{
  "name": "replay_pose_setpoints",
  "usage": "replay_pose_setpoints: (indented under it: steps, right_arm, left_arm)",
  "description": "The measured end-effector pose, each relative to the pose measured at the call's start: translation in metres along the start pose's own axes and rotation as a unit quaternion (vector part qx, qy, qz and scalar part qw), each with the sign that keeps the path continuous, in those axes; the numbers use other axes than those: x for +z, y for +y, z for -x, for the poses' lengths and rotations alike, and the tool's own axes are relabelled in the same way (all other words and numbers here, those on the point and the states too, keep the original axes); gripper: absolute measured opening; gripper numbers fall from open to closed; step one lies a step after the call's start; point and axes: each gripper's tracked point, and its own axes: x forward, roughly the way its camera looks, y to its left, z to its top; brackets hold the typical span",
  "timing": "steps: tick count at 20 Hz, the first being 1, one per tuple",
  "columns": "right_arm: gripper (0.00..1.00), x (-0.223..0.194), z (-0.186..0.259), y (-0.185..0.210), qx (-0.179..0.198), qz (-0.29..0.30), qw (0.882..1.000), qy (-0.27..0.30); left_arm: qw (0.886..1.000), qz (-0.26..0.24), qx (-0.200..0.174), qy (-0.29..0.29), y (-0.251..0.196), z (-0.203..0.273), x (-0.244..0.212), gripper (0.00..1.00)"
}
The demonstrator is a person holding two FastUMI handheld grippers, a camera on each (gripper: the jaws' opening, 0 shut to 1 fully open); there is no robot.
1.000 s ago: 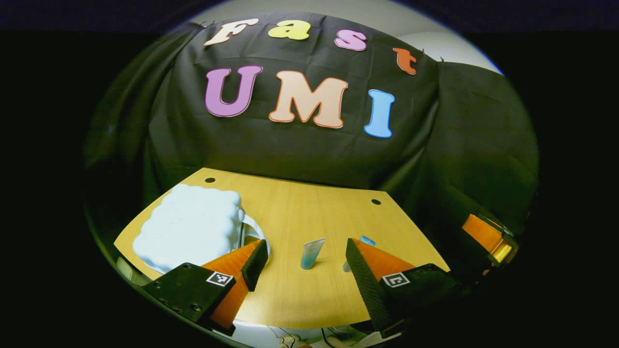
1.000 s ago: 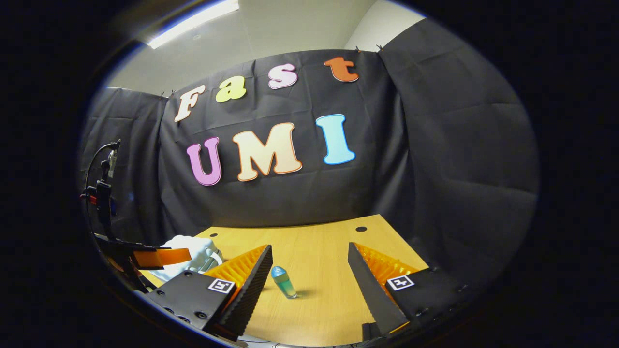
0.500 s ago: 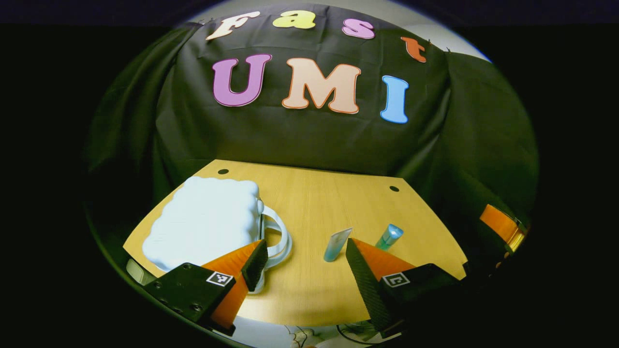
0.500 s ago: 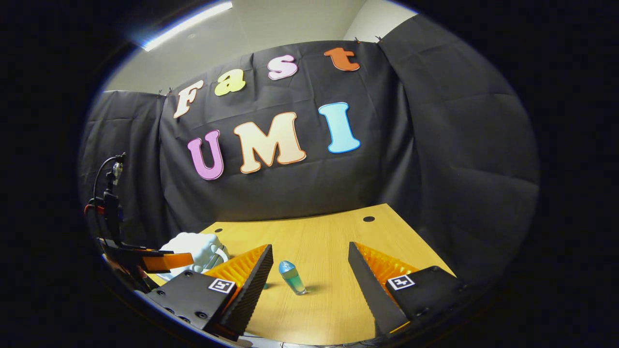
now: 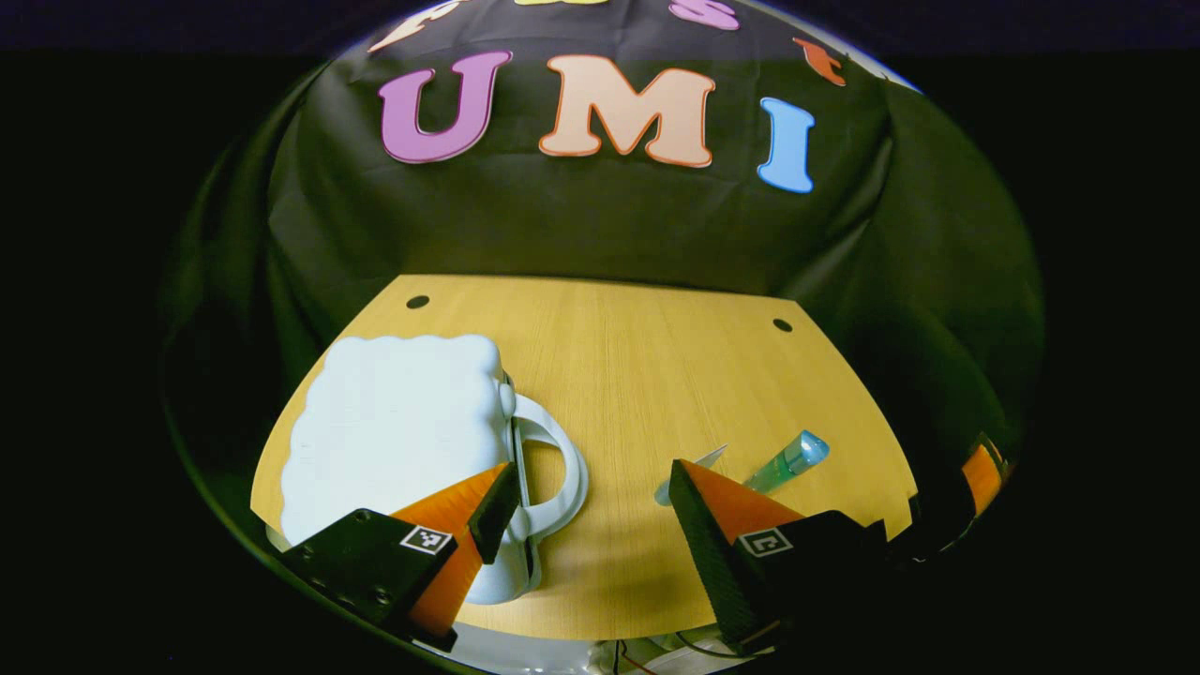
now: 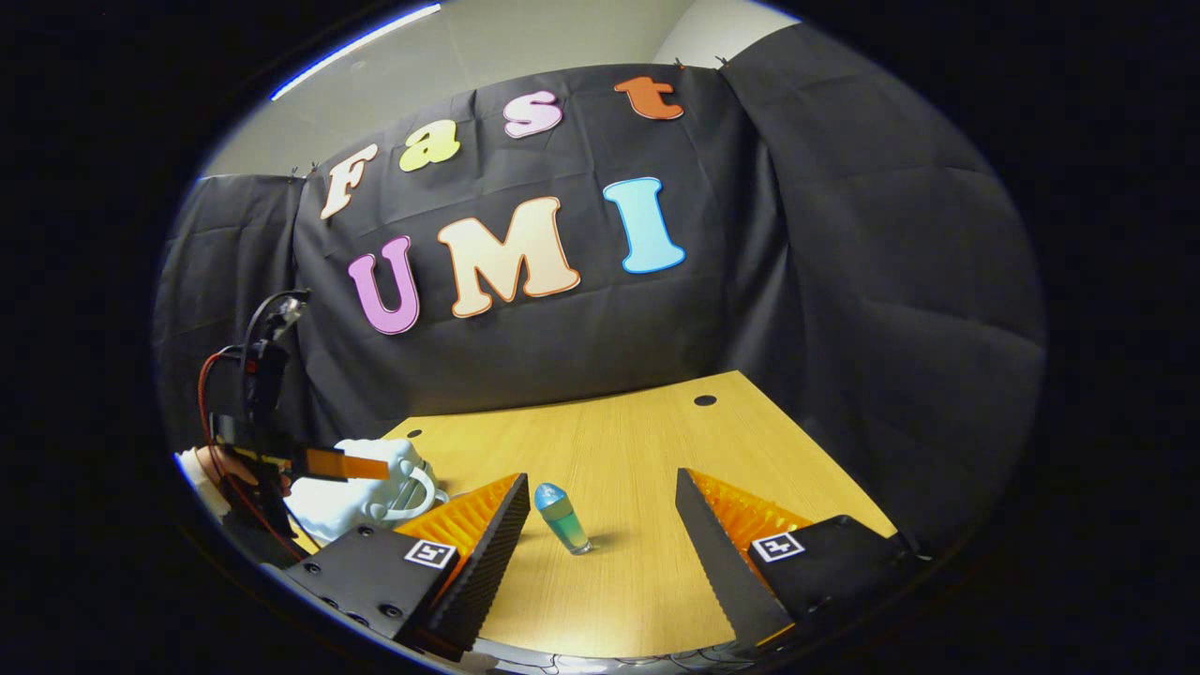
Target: First open the suitcase, pack the skin care products into it, and then close the suitcase.
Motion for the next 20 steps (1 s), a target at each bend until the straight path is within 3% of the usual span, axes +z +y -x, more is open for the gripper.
replay_pose_setpoints:
  steps: [3, 6, 14, 17, 20]
  right_arm:
    - [0.98, -0.003, 0.003, 0.002, 0.000, 0.005, 1.000, 0.005]
    - [0.98, -0.008, 0.008, 0.004, 0.001, 0.012, 1.000, 0.008]
    - [0.98, -0.014, 0.011, 0.000, -0.010, 0.016, 1.000, 0.018]
    - [0.98, -0.017, 0.011, -0.001, -0.012, 0.019, 1.000, 0.022]
    - [0.98, -0.018, 0.013, -0.002, -0.014, 0.019, 0.999, 0.024]
  left_arm:
    - [0.996, 0.047, -0.019, 0.068, 0.001, -0.019, -0.003, 0.94]
    - [0.990, 0.068, -0.004, 0.122, 0.015, -0.039, -0.007, 0.94]
    - [0.976, 0.069, 0.008, 0.204, 0.027, -0.073, -0.021, 0.94]
    - [0.970, 0.071, 0.013, 0.232, 0.029, -0.085, -0.029, 0.89]
    - [0.964, 0.072, 0.022, 0.256, 0.030, -0.093, -0.035, 0.76]
